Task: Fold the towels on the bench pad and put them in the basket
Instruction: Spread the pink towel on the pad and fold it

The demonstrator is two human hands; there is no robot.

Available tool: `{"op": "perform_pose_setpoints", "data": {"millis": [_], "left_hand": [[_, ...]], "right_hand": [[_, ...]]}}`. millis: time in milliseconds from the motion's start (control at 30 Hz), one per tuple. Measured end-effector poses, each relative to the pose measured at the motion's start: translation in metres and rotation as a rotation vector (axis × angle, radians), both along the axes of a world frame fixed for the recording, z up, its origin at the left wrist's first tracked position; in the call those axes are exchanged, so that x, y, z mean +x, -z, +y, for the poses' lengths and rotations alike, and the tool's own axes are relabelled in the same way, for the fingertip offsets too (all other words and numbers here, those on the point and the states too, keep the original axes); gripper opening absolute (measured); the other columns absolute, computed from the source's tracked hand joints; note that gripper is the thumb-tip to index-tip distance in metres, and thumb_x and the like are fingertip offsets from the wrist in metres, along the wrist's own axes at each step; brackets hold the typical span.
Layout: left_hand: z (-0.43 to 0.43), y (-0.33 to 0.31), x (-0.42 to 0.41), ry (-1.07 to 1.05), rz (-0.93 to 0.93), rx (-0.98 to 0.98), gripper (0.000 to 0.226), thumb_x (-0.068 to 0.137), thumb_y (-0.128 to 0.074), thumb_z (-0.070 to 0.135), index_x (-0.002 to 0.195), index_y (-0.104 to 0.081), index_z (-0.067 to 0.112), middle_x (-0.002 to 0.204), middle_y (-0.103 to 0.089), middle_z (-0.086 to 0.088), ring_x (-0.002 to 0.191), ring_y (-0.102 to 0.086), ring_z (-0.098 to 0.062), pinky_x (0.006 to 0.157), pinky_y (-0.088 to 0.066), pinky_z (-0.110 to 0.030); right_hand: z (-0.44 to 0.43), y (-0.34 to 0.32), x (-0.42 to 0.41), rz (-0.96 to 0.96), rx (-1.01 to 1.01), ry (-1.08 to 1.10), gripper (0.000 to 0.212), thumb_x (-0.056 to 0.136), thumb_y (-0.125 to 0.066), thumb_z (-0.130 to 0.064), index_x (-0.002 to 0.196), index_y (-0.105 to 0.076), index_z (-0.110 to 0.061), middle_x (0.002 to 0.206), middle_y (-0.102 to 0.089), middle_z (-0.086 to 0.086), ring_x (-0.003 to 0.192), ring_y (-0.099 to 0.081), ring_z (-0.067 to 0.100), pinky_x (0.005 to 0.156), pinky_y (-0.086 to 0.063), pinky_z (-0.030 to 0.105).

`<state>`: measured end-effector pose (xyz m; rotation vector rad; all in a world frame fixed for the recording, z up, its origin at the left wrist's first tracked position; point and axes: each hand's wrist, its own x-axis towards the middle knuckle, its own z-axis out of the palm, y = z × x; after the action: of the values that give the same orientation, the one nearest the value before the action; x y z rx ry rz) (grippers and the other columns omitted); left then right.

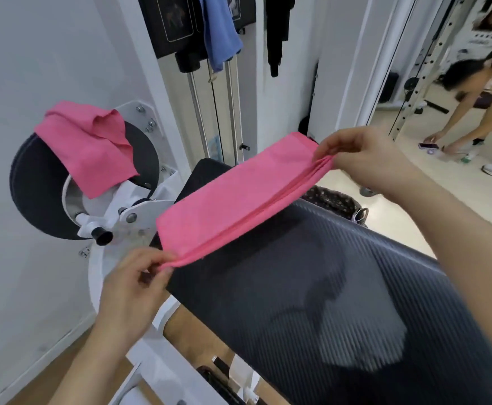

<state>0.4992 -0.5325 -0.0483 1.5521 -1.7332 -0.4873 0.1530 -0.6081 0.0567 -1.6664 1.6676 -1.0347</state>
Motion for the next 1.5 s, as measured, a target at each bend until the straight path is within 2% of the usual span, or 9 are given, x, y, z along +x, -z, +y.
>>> {"op": "perform_pose_setpoints", "data": {"millis": [233, 333, 567, 767, 867, 967, 1133, 1300, 1500], "left_hand": [[0.084, 0.097, -0.059, 0.290, -0.287, 0.161, 0.022, 0.082, -0.068, 0.008, 0.093, -0.069, 0.027, 0.092, -0.057, 0.018, 0.085, -0.053, -0.003, 0.073, -0.045, -0.019], [0.098, 0.105, -0.081, 0.309, -0.315, 0.239, 0.021, 0.080, -0.064, 0.008, 0.087, -0.061, 0.028, 0.084, -0.049, 0.019, 0.078, -0.047, -0.003, 0.063, -0.038, -0.015], [0.105, 0.105, -0.099, 0.257, -0.407, 0.281, 0.038, 0.073, -0.064, 0.002, 0.086, -0.047, 0.034, 0.080, -0.048, 0.019, 0.066, -0.045, -0.005, 0.048, -0.025, -0.011], [0.111, 0.111, -0.096, 0.338, -0.423, 0.240, 0.084, 0.077, -0.059, 0.006, 0.148, -0.028, 0.039, 0.099, -0.060, 0.012, 0.086, -0.058, -0.012, 0.068, -0.051, -0.027], [0.118, 0.116, -0.096, 0.412, -0.529, 0.286, 0.100, 0.076, -0.056, 0.012, 0.146, 0.001, 0.055, 0.085, -0.046, 0.012, 0.074, -0.048, -0.010, 0.058, -0.042, -0.024], [0.121, 0.120, -0.095, 0.440, -0.424, 0.424, 0.089, 0.083, -0.051, 0.023, 0.141, 0.001, 0.063, 0.106, -0.050, 0.014, 0.097, -0.050, -0.010, 0.079, -0.048, -0.027], [0.094, 0.104, -0.109, 0.179, -0.273, 0.069, 0.039, 0.096, -0.048, 0.036, 0.135, -0.052, 0.032, 0.129, -0.047, 0.017, 0.117, -0.041, 0.000, 0.097, -0.044, -0.024], [0.056, 0.118, -0.140, 0.228, -0.425, 0.184, 0.081, 0.092, -0.029, 0.067, 0.152, 0.012, 0.031, 0.160, 0.020, 0.010, 0.146, 0.020, -0.008, 0.120, 0.002, -0.037], [0.052, 0.128, -0.138, 0.226, -0.509, 0.253, 0.085, 0.084, -0.018, 0.080, 0.144, 0.027, 0.042, 0.154, 0.033, 0.015, 0.141, 0.033, -0.009, 0.118, 0.010, -0.048]], "right_hand": [[0.016, 0.067, -0.027, 0.534, 0.137, -0.226, 0.011, 0.081, -0.068, -0.024, 0.086, -0.075, -0.017, 0.079, -0.071, -0.004, 0.074, -0.062, 0.011, 0.073, -0.050, 0.029], [0.019, 0.071, -0.027, 0.618, 0.063, -0.335, 0.030, 0.075, -0.073, -0.044, 0.091, -0.073, -0.018, 0.085, -0.069, -0.007, 0.077, -0.061, 0.009, 0.075, -0.051, 0.026], [0.018, 0.082, -0.045, 0.802, -0.064, -0.536, 0.036, 0.070, -0.078, -0.042, 0.098, -0.072, -0.020, 0.105, -0.066, -0.002, 0.101, -0.056, 0.021, 0.092, -0.046, 0.037], [0.024, 0.085, -0.041, 0.827, -0.031, -0.329, 0.048, 0.086, -0.046, -0.058, 0.076, -0.069, -0.017, 0.076, -0.067, -0.002, 0.072, -0.060, 0.019, 0.071, -0.050, 0.039], [0.034, 0.095, -0.031, 0.990, -0.145, -0.237, 0.035, 0.090, -0.052, -0.038, 0.063, -0.053, -0.015, 0.063, -0.052, -0.004, 0.070, -0.056, 0.024, 0.074, -0.040, 0.037], [0.046, 0.104, -0.010, 1.092, -0.327, -0.120, 0.015, 0.077, -0.062, -0.012, 0.064, -0.054, -0.013, 0.065, -0.052, 0.000, 0.075, -0.053, 0.029, 0.073, -0.034, 0.040], [0.062, 0.116, 0.046, 0.471, 0.034, -0.446, 0.039, 0.088, -0.059, -0.018, 0.127, -0.057, -0.019, 0.117, -0.058, 0.001, 0.096, -0.055, 0.017, 0.086, -0.049, 0.036], [0.055, 0.124, 0.056, -0.786, 0.691, -0.175, 0.045, 0.095, -0.058, -0.020, 0.138, -0.043, -0.023, 0.127, -0.061, 0.007, 0.104, -0.068, 0.027, 0.087, -0.056, 0.045], [0.035, 0.121, 0.029, -1.068, 0.535, 0.014, 0.041, 0.098, -0.049, -0.024, 0.135, -0.049, -0.006, 0.120, -0.067, 0.008, 0.102, -0.069, 0.026, 0.081, -0.058, 0.035]]}}
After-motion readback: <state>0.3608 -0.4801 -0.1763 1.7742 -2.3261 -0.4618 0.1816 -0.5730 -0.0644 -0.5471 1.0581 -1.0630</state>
